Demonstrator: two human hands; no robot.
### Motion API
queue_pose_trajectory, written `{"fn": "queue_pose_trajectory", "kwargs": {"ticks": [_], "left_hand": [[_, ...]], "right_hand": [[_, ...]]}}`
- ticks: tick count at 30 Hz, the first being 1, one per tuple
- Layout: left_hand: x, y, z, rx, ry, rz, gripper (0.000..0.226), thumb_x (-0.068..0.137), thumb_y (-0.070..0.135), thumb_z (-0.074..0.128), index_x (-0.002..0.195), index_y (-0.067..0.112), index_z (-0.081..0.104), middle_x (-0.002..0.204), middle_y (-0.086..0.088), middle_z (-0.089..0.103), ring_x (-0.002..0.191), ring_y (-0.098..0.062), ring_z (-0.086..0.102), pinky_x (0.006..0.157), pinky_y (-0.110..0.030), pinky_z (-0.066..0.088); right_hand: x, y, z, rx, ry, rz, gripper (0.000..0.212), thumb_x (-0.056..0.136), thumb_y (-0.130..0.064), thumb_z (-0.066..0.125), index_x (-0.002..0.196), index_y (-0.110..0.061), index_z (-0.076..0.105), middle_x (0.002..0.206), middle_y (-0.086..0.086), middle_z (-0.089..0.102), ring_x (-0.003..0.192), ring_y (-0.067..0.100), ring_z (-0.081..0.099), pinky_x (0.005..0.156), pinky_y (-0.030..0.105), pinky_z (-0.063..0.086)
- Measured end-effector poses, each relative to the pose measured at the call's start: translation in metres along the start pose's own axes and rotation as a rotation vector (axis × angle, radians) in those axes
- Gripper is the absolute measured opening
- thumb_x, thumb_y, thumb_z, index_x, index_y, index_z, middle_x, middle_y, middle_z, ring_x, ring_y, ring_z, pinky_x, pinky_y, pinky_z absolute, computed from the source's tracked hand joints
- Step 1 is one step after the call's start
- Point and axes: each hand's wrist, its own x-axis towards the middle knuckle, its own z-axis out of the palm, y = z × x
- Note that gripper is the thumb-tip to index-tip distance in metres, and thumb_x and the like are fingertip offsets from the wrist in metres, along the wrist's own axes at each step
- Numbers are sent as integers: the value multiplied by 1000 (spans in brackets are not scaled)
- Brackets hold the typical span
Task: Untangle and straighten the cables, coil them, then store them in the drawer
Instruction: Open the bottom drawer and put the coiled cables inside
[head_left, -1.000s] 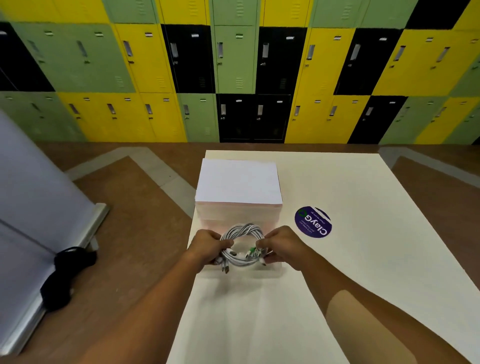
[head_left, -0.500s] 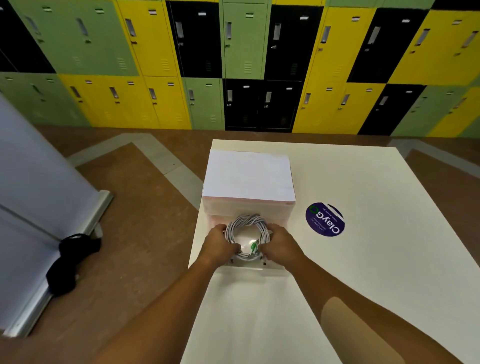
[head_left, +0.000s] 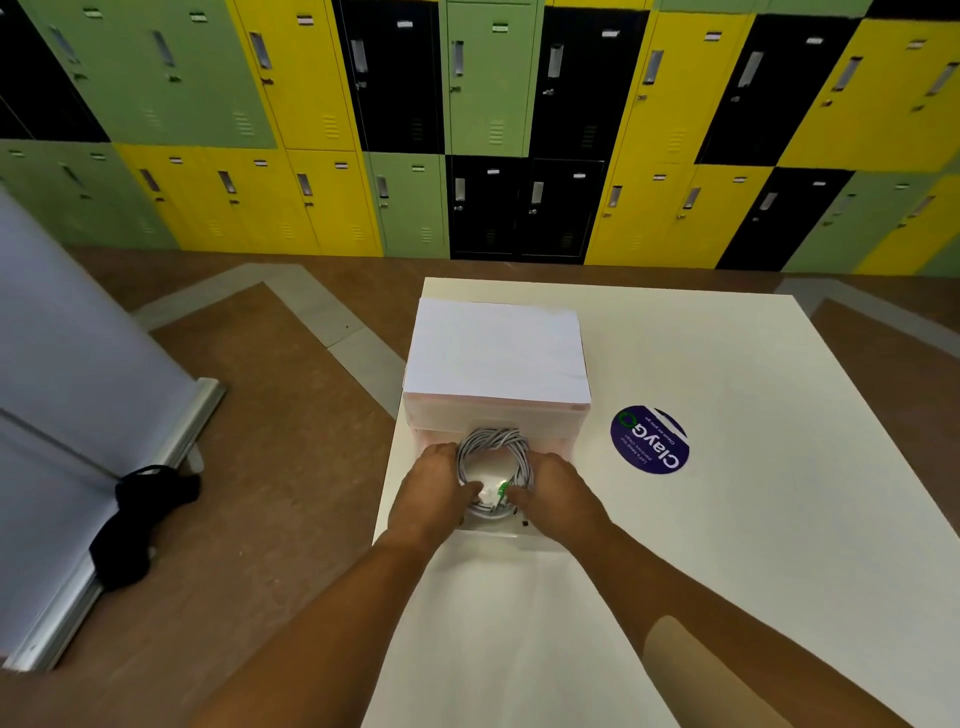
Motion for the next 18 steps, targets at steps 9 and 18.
{"fn": "queue_pose_trajectory", "kwargs": {"ticks": [9, 18], "left_hand": [[-9, -46, -42, -42, 203, 112, 34, 91, 40, 66, 119, 23, 61, 109, 10, 53, 90, -7, 58, 79, -32, 52], [-20, -72, -46, -117, -311, 0, 124, 53, 48, 94, 154, 30, 23, 130, 16, 51, 98, -4, 60, 75, -16, 48]], "right_hand": [[-22, 41, -30, 170, 299, -76, 7, 95, -30, 59, 96, -24, 63, 87, -8, 60, 75, 7, 59, 68, 28, 47], [-43, 73, -27, 303, -159, 57, 101, 54, -77, 79, 140, -52, 31, 117, -14, 58, 95, 8, 66, 90, 31, 52]]}}
